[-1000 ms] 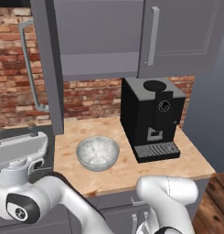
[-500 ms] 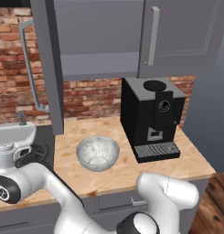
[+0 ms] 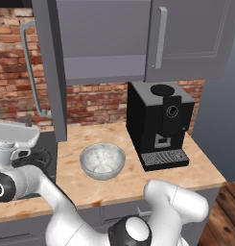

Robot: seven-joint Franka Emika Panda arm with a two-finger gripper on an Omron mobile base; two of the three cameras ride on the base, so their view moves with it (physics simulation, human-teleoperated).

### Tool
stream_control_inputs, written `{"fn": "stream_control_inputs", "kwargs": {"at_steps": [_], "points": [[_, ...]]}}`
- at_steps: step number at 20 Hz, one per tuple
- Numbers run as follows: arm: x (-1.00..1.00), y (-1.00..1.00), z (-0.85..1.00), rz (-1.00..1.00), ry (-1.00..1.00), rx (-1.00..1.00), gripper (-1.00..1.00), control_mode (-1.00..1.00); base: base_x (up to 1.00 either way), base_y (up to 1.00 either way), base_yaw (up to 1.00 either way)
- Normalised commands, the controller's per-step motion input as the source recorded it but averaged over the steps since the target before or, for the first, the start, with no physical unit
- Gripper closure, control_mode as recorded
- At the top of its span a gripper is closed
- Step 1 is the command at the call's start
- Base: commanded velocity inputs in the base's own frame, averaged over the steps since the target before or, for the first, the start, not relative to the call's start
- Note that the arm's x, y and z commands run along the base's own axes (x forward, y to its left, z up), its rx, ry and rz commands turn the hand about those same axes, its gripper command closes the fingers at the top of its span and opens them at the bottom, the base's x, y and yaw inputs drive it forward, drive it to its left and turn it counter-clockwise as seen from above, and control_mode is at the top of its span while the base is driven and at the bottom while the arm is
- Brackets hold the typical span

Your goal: Open the cabinet and move the ladle to the pot. Then close the cabinet.

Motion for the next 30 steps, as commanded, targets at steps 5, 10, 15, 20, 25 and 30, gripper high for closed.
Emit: {"fn": "stream_control_inputs", "kwargs": {"at_steps": [5, 10, 15, 20, 25, 30], "points": [[0.26, -0.55, 0.23, -0.03, 0.22, 0.28, -1.0, -1.0, 0.0, 0.0, 0.0], [0.22, -0.75, 0.34, -0.01, 0.23, 0.3, -1.0, -1.0, 0.0, 0.0, 0.0], [0.04, -0.89, 0.34, 0.0, 0.19, 0.27, -1.0, -1.0, 0.0, 0.0, 0.0], [0.0, -0.97, 0.31, -0.01, 0.16, 0.23, -1.0, -1.0, 0.0, 0.0, 0.0], [0.01, -0.97, 0.14, 0.0, 0.17, 0.2, -1.0, -1.0, 0.0, 0.0, 0.0], [0.32, -0.89, 0.0, 0.0, 0.13, 0.13, -1.0, -1.0, 0.0, 0.0, 0.0]]}}
